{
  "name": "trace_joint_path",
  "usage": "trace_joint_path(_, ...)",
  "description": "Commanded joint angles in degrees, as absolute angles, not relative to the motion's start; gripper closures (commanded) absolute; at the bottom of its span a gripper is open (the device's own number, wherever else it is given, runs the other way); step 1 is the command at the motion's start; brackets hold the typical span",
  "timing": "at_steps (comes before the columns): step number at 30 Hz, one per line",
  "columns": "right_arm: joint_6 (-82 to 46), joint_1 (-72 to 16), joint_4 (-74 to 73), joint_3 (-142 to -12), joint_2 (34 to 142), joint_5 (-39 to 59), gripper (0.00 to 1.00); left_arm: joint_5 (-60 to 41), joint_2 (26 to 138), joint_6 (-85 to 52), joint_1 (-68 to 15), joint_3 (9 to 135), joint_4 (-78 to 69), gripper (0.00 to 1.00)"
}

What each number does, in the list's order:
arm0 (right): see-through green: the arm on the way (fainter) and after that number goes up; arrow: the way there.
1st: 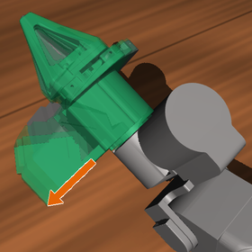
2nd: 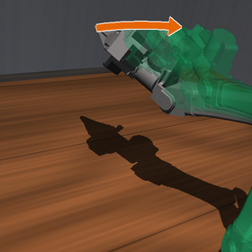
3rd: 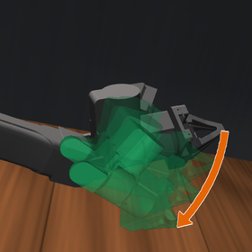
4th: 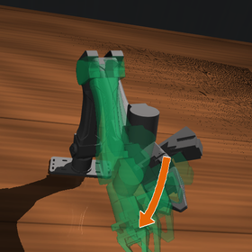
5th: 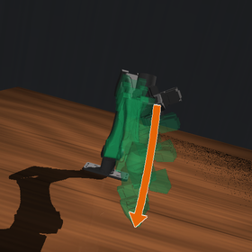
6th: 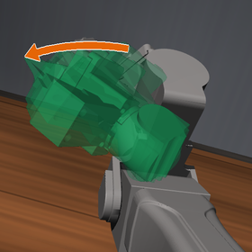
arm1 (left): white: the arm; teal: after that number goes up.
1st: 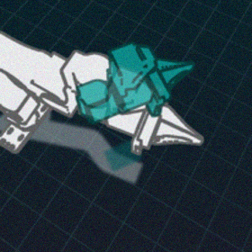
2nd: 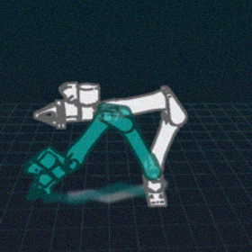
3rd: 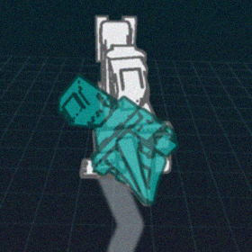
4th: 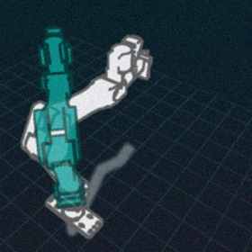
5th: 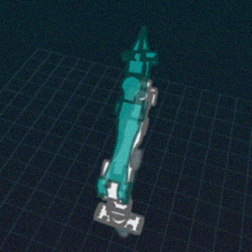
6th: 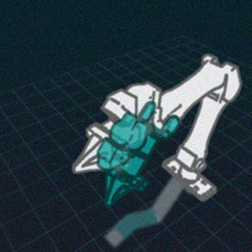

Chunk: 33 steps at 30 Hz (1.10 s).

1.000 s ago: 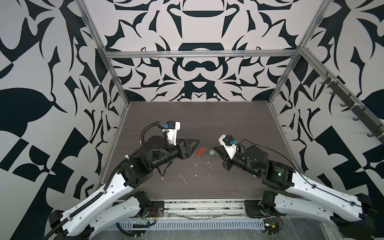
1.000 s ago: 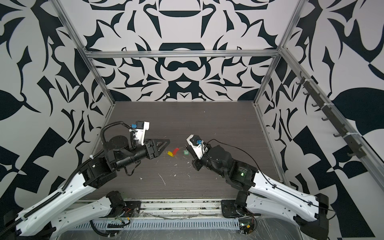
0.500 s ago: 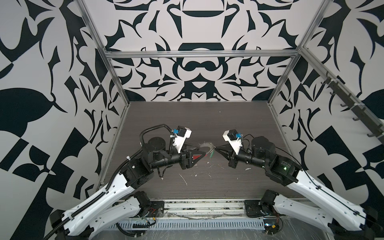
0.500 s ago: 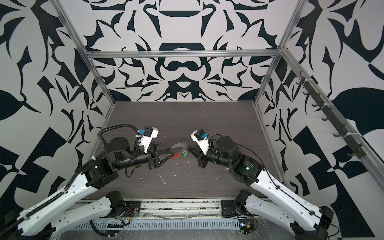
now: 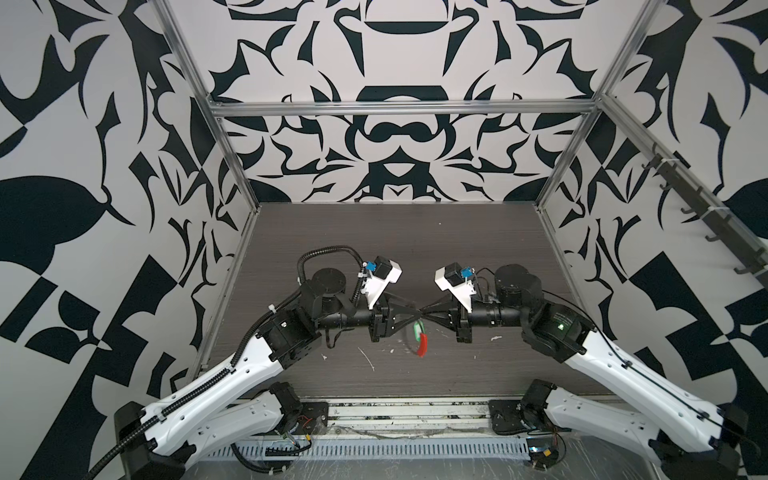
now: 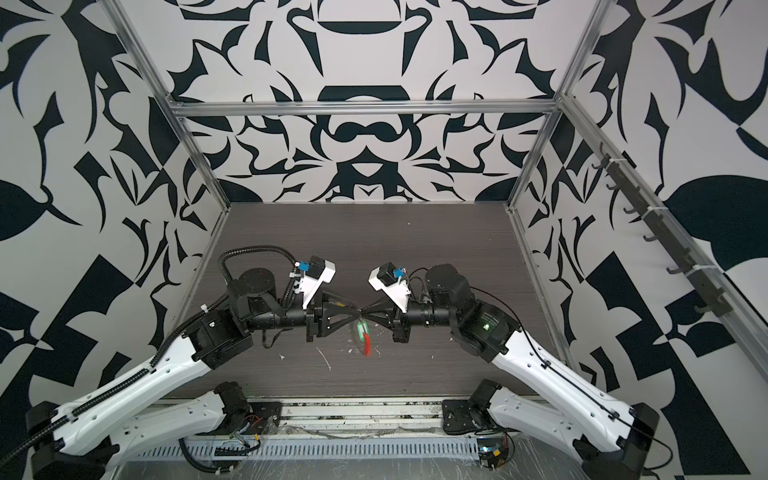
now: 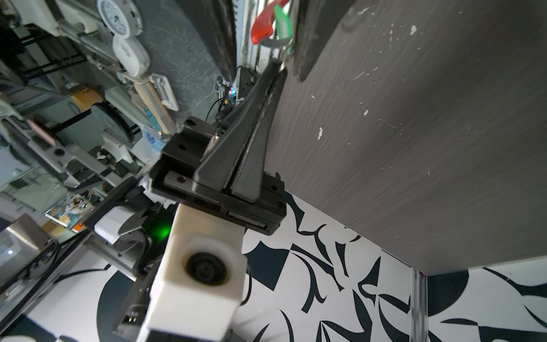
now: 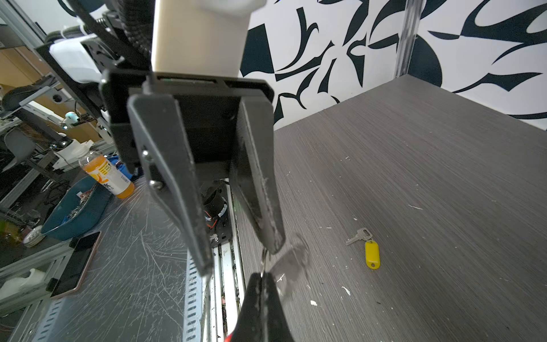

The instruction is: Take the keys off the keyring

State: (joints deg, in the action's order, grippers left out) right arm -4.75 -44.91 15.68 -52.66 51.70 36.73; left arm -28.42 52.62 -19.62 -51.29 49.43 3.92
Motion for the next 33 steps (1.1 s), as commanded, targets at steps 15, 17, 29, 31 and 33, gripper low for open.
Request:
trace_joint_path(15,-5.9,-41.9,11.0,-55.4,50.6,39.4,1.00,-29.4,52.0,-18.2,-51.2,49.4,4.7,0.85)
trace_joint_path(17,-6.3,-41.5,10.4,-55.3,50.8,39.6,1.00,-29.0,51.7,-18.2,-51.2,49.2,4.6,0.86)
trace_joint_path(29,-8.5,-40.8,7.8,-54.5,51.4,40.3,1.00,-28.8,51.6,-19.7,-51.2,48.1,2.4,1.00)
trace_joint_path(31,-9.3,-40.8,6.8,-54.1,51.5,40.3,1.00,-28.6,51.5,-20.1,-51.3,47.8,1.2,1.00)
trace_joint_path(33,-10.6,-40.8,5.5,-53.5,51.4,40.1,1.00,-28.3,51.3,-20.6,-51.2,47.2,-0.4,1.00)
